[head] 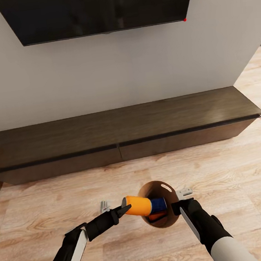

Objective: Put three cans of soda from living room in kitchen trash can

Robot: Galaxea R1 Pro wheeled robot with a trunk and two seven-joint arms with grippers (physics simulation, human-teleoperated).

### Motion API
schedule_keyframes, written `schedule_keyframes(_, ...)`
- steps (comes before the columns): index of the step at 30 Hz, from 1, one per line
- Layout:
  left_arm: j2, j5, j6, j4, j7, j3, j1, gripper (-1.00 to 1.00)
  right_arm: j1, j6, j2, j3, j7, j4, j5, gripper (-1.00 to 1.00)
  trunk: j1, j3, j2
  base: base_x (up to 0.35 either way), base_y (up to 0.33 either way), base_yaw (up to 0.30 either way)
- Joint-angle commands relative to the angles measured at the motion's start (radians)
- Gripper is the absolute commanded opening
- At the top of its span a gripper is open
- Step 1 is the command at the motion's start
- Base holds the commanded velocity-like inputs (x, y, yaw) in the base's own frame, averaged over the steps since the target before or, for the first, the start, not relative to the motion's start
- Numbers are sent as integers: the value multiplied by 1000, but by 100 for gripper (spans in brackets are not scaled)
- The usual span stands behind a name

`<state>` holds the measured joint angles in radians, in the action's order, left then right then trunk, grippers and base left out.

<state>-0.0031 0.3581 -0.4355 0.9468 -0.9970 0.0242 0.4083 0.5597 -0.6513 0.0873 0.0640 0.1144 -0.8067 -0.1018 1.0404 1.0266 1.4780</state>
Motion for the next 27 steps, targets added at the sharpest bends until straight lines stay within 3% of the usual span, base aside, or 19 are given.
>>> schedule_keyframes(1,-3,-1,1,0,2,-1,0,-100,0,1,0,0,-1,0,8,-100,0,0,0,0,0,0)
schedule_keyframes(11,-32,-1,1,2,23,-8,1,-100,0,1,0,0,-1,0,8,-100,0,0,0,0,0,0)
schedule_keyframes(16,-56,-1,1,2,87,-9,0,-100,0,1,0,0,-1,0,8,-100,0,0,0,0,0,0)
schedule_keyframes(27,-101,-24,1,6,142,-11,1,-100,0,1,0,0,-1,0,8,-100,0,0,0,0,0,0)
